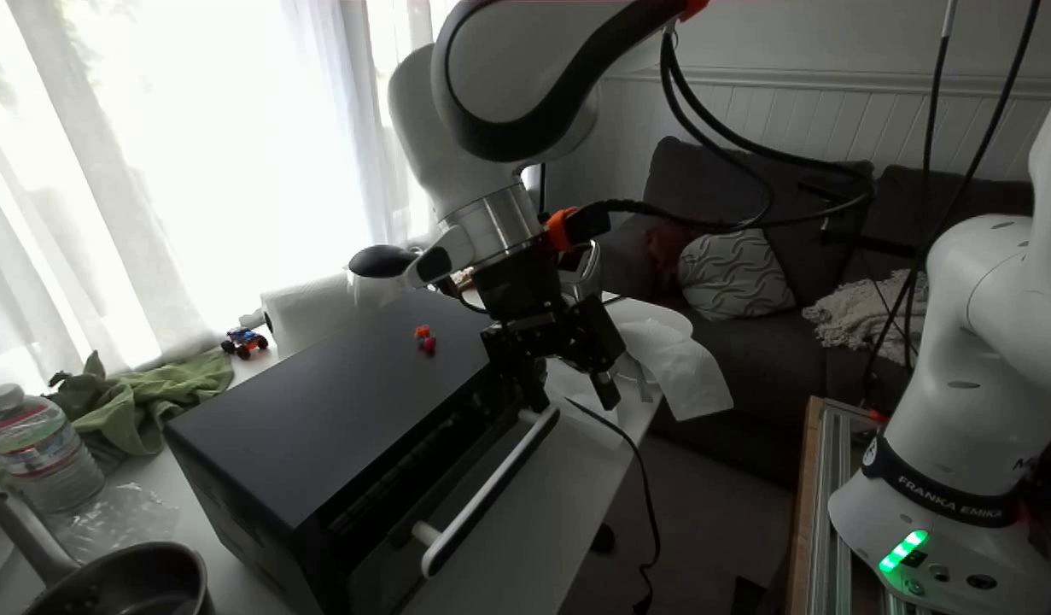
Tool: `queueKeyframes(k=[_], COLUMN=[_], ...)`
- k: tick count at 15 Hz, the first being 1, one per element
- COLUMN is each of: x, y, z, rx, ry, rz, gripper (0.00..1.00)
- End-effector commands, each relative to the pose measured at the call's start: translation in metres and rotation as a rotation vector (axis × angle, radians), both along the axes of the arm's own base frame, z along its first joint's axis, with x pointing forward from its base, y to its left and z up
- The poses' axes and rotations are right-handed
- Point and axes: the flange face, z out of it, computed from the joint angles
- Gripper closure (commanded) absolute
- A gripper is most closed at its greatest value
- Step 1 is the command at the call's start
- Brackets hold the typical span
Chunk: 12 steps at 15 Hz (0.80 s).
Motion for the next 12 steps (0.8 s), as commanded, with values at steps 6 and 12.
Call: queueKeyframes(k=[6,12], x=[-0.001,-0.007], y=[0.004,0.002], z=[-0.019,-0.026], rx=[0.027,0.035], ry=[0.103,0.164], rz=[0.023,0.032], gripper=[0.0,0.0])
